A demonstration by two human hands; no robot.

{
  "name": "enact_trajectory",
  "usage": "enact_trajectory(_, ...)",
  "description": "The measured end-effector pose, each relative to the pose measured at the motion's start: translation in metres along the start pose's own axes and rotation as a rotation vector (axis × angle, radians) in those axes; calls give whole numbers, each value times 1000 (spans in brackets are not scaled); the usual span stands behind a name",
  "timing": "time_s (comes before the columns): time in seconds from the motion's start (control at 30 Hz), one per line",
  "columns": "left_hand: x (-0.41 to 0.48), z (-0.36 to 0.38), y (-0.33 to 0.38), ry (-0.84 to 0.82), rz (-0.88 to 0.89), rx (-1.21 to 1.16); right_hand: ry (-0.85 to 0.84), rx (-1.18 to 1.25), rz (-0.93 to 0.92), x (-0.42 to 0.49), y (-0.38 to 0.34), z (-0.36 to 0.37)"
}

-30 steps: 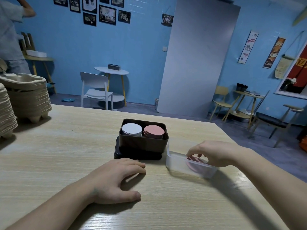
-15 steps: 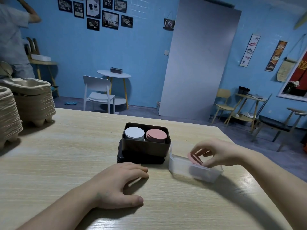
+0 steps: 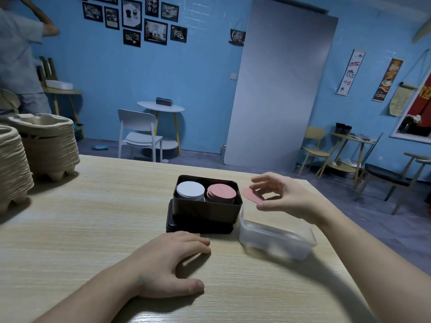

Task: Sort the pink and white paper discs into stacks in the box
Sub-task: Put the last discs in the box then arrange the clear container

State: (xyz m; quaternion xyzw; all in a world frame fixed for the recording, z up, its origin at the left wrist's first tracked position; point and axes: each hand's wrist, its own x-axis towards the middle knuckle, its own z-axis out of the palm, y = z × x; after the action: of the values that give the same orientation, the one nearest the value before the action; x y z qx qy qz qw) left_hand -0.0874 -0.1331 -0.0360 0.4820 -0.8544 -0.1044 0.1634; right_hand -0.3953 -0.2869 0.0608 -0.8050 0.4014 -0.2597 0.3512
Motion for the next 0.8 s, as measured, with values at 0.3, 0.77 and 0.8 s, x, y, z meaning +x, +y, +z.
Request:
enact_trajectory(0.3, 0, -3, 2, 7, 1, -10, 104, -18, -55, 43, -12, 31)
enact_trajectory(0.77, 0, -7, 6, -6, -4, -3, 174, -229, -104, 69, 1, 65)
enact_trajectory(0.8, 0, -7, 6, -3, -6, -2, 175, -227, -106, 70, 2, 66)
